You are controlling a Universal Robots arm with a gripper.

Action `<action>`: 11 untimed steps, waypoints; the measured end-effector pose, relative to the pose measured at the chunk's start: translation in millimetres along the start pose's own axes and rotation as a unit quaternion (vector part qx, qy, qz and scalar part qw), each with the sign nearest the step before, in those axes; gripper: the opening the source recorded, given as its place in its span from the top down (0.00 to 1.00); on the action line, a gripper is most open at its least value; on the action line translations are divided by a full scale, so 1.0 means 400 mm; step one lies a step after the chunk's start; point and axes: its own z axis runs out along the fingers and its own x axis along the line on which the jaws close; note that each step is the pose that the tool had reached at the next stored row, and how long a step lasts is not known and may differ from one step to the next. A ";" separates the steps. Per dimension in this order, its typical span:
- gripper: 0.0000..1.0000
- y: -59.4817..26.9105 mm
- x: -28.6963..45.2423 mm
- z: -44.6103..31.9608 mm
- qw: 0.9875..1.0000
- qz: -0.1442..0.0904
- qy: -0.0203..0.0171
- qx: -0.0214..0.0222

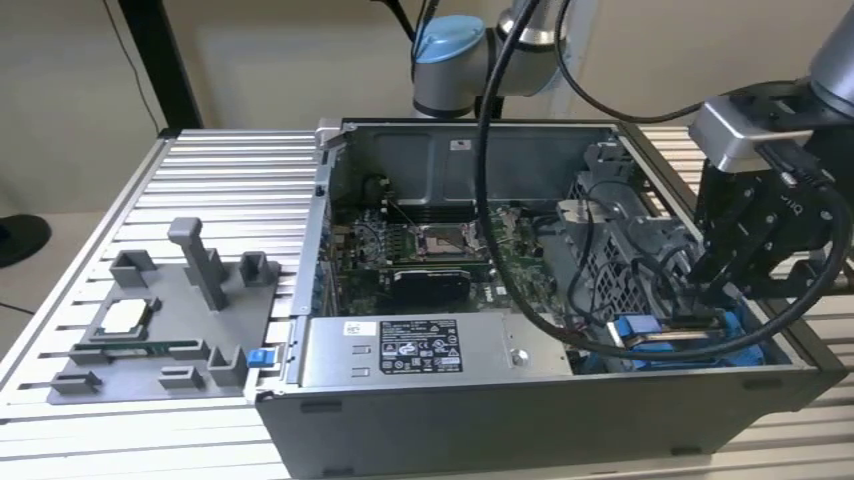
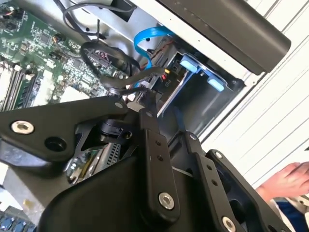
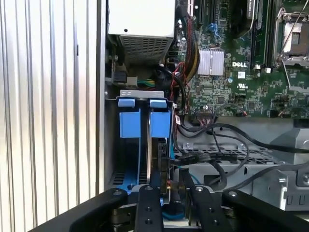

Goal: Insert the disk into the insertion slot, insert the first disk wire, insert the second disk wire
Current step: 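Insert the second disk wire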

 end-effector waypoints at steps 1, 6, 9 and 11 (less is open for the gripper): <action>0.00 0.000 -0.001 -0.008 1.000 0.000 0.000 0.000; 0.00 0.000 -0.002 -0.030 1.000 0.000 0.000 0.000; 0.00 0.000 -0.002 -0.030 1.000 0.000 0.000 0.000; 0.00 0.000 -0.002 -0.031 1.000 0.000 0.000 0.000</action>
